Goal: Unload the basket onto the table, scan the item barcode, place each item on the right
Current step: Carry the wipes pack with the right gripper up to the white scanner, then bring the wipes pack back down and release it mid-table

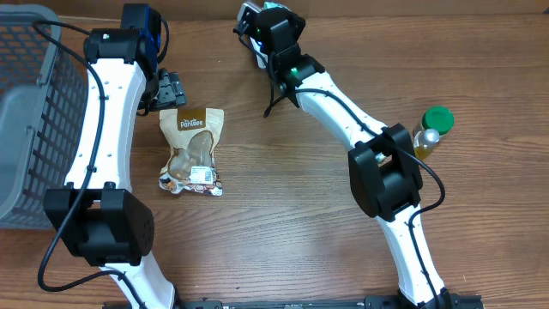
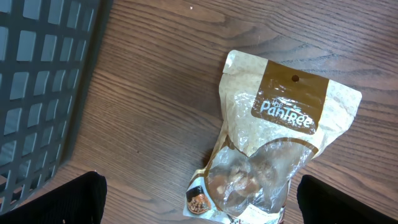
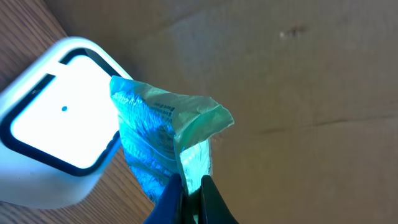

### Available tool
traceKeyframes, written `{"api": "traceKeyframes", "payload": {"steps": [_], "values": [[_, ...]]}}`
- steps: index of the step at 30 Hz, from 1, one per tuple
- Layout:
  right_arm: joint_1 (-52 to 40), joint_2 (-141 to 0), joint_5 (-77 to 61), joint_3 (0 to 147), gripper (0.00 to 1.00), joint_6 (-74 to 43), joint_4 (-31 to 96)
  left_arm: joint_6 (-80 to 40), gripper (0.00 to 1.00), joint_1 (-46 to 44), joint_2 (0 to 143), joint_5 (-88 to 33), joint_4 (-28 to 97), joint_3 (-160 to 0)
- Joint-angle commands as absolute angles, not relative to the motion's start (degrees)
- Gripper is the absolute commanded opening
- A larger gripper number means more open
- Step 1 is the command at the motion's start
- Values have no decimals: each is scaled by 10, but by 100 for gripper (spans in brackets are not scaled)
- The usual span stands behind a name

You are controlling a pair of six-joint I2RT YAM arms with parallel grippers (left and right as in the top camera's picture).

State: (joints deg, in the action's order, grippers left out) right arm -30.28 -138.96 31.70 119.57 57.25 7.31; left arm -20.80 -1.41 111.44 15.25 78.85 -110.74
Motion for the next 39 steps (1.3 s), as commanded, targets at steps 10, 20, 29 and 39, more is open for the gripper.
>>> {"api": "traceKeyframes", "payload": {"steps": [10, 20, 29, 39], "values": [[-319, -1393, 277, 1200, 4, 462, 194, -206, 100, -15, 1109, 154, 788, -1117], [-319, -1384, 296, 1200, 4, 432, 204, -206, 100, -15, 1109, 154, 788, -1117], [-319, -1267, 298, 1200, 3, 292, 254, -206, 100, -15, 1109, 154, 788, -1117], [-298, -1150, 148, 1200, 4, 112, 515, -206, 100, -15, 1109, 154, 788, -1117]]}}
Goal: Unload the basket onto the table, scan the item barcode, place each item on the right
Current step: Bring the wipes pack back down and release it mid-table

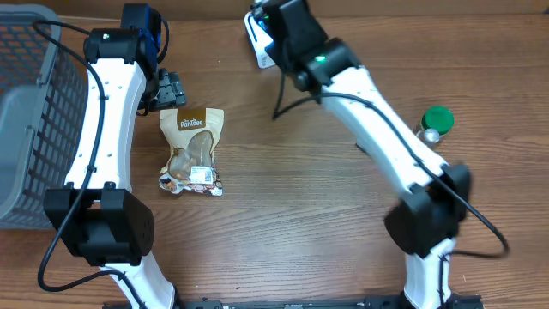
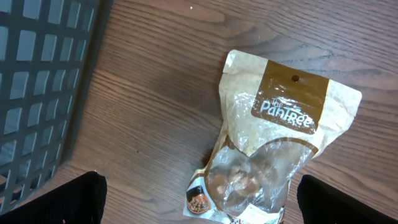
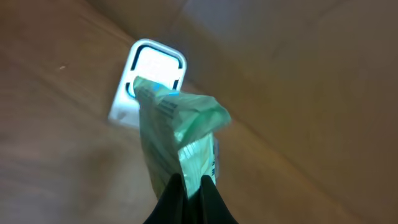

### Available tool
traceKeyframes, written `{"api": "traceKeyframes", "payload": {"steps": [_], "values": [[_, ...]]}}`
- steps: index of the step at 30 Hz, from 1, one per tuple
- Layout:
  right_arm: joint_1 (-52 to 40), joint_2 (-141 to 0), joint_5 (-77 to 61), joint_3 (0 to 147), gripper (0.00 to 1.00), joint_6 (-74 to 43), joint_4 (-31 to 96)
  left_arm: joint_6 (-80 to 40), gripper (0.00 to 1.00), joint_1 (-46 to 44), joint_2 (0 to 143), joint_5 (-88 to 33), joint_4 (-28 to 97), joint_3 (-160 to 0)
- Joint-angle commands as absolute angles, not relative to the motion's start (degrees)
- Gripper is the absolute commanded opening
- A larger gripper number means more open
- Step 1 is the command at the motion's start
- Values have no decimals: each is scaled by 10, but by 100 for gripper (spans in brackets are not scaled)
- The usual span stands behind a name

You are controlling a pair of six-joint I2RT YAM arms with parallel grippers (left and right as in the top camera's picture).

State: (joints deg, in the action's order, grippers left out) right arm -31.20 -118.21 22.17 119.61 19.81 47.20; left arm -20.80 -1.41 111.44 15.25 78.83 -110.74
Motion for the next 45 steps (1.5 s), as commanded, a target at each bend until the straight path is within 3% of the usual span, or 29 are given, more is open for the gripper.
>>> {"api": "traceKeyframes", "payload": {"steps": [1, 8, 15, 25, 31, 37, 38, 39, 40, 43, 44, 45], "values": [[-295, -1145, 120, 1200, 4, 100, 549, -206, 99, -15, 1109, 154, 788, -1117], [-248, -1157, -108, 1199, 4, 92, 802, -206, 100, -15, 1109, 154, 788, -1117], [-235, -1160, -140, 1199, 4, 92, 918, -206, 100, -15, 1109, 154, 788, -1117], [-238, -1160, -140, 1133, 4, 90, 948, -206, 99, -15, 1109, 154, 788, -1117], [-237, -1160, -18, 1004, 4, 90, 842, -206, 99, -15, 1109, 154, 788, -1117], [-237, -1160, 85, 969, 4, 90, 771, -206, 100, -15, 1109, 154, 788, -1117], [-237, -1160, 97, 969, 8, 89, 761, -206, 99, -15, 1109, 154, 788, -1117], [-237, -1160, 125, 969, 40, 70, 738, -206, 100, -15, 1109, 154, 788, -1117], [-237, -1160, 146, 969, 49, 40, 714, -206, 99, -15, 1109, 154, 788, -1117], [-238, -1160, 154, 969, 65, -46, 660, -206, 100, -15, 1109, 154, 788, -1117], [-238, -1160, 154, 969, 77, -90, 645, -206, 100, -15, 1109, 154, 788, -1117], [-238, -1160, 153, 968, 81, -137, 634, -206, 100, -15, 1109, 154, 788, -1117]]}}
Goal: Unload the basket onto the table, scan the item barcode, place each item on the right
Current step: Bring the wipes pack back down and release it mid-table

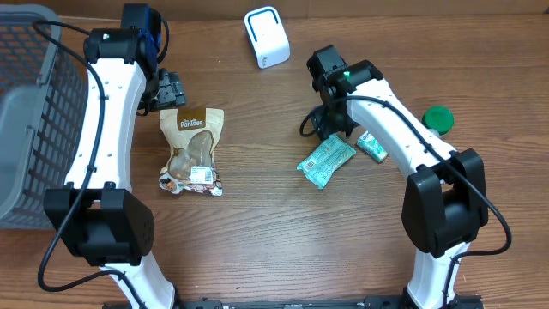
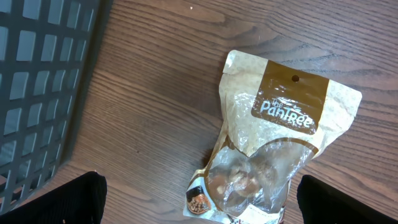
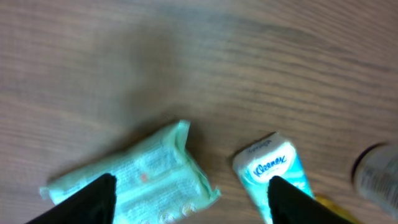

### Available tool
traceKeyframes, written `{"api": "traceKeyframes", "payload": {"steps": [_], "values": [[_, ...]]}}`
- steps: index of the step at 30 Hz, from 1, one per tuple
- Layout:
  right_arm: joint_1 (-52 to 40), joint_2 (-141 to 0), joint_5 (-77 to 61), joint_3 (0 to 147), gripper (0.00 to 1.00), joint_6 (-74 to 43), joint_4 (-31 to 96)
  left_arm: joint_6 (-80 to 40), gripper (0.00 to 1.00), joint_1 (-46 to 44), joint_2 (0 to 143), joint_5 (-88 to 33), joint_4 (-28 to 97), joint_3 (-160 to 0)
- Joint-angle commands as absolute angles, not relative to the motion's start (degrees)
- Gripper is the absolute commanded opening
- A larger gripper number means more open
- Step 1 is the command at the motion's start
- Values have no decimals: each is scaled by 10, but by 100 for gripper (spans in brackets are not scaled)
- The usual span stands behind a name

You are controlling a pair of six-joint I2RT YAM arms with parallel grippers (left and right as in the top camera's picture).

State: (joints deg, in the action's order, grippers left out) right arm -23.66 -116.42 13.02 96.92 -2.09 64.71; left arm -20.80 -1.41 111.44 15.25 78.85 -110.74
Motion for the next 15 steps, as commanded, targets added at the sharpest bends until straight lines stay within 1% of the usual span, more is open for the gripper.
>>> {"api": "traceKeyframes", "payload": {"steps": [1, 5, 6, 7, 8, 11, 15], "values": [[-240, -1160, 141, 968, 81, -164, 630, -206, 99, -15, 1109, 154, 788, -1117], [-241, -1160, -6, 967, 78, -183, 624, -206, 100, -15, 1109, 154, 788, -1117], [-241, -1160, -26, 967, 84, -182, 623, -206, 100, -15, 1109, 154, 788, -1117], [-241, -1160, -45, 967, 94, -183, 618, -206, 100, -15, 1109, 154, 788, -1117], [-241, -1160, -60, 967, 100, -183, 612, -206, 100, -15, 1109, 154, 788, -1117], [-241, -1160, -111, 967, 100, -183, 605, -206, 99, -15, 1109, 154, 788, -1117], [-241, -1161, -115, 967, 100, -183, 602, -206, 100, -15, 1109, 154, 788, -1117]]}}
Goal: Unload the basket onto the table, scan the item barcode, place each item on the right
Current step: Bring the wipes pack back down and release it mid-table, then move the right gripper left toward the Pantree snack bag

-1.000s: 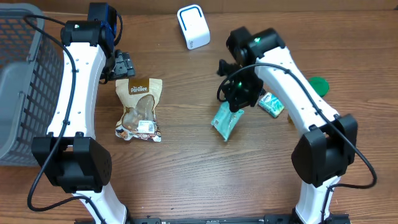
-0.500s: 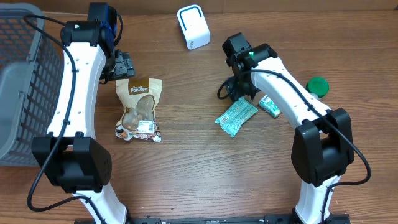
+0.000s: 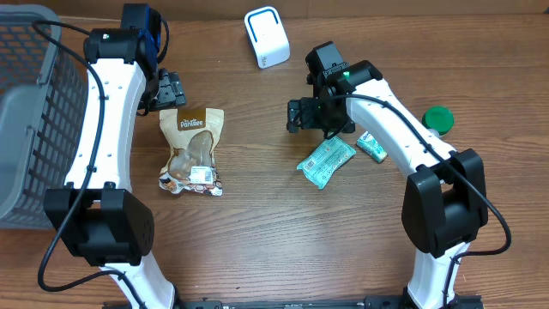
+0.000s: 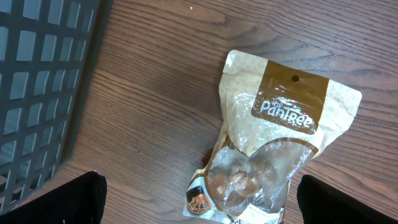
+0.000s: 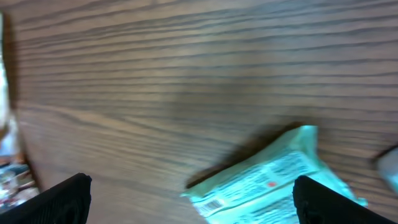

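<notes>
The white barcode scanner stands at the table's far edge. A green tissue packet lies flat on the wood, its printed label up. My right gripper hovers just left of and above it, open and empty. A tan snack pouch lies at the left, label up. My left gripper hangs open over the pouch's top end, holding nothing.
A grey mesh basket fills the left edge and shows again in the left wrist view. A small Kleenex pack lies right of the green packet. A green-capped bottle stands at the right.
My right gripper has shifted to the left, off the green packet and the Kleenex pack, and its wrist has turned. The packet lies where it was. The left arm is unmoved.
My right gripper was shut on the green packet, holding it up to the scanner. Then it held the packet farther from the scanner. Later the packet lay on the table by the Kleenex pack with the gripper open above it, which now stands to its left.
</notes>
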### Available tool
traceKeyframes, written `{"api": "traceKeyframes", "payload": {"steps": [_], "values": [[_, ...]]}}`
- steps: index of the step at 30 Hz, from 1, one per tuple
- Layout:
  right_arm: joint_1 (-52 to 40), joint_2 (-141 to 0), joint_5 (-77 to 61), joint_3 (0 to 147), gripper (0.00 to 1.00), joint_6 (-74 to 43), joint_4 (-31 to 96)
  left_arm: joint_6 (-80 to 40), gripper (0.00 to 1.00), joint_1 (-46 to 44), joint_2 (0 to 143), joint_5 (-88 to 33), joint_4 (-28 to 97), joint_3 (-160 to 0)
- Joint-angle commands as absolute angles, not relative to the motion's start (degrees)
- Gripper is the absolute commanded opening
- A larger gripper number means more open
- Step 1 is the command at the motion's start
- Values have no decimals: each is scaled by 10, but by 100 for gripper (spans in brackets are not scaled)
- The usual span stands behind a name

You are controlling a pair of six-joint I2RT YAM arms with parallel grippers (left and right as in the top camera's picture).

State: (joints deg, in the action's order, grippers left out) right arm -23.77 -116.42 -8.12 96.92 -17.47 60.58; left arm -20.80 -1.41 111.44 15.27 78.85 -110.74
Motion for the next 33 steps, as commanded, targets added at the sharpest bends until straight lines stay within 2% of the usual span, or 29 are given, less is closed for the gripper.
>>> {"api": "traceKeyframes", "payload": {"steps": [1, 4, 7, 11, 17, 25, 29, 33], "values": [[-242, -1161, -115, 963, 97, -183, 600, -206, 100, -15, 1109, 154, 788, -1117], [-242, -1161, -115, 940, 89, -193, 578, -206, 100, -15, 1109, 154, 788, -1117], [-243, -1161, -117, 887, 74, -215, 528, -206, 100, -15, 1109, 154, 788, -1117], [-245, -1161, -116, 829, 68, -212, 478, -206, 100, -15, 1109, 154, 788, -1117], [-245, -1161, -62, 795, 69, -210, 502, -206, 100, -15, 1109, 154, 788, -1117], [-245, -1161, 52, 805, 80, -159, 574, -206, 99, -15, 1109, 154, 788, -1117], [-248, -1160, -20, 900, 81, -147, 624, -206, 100, -15, 1109, 154, 788, -1117], [-259, -1160, -173, 932, 82, -147, 593, -206, 99, -15, 1109, 154, 788, -1117]]}}
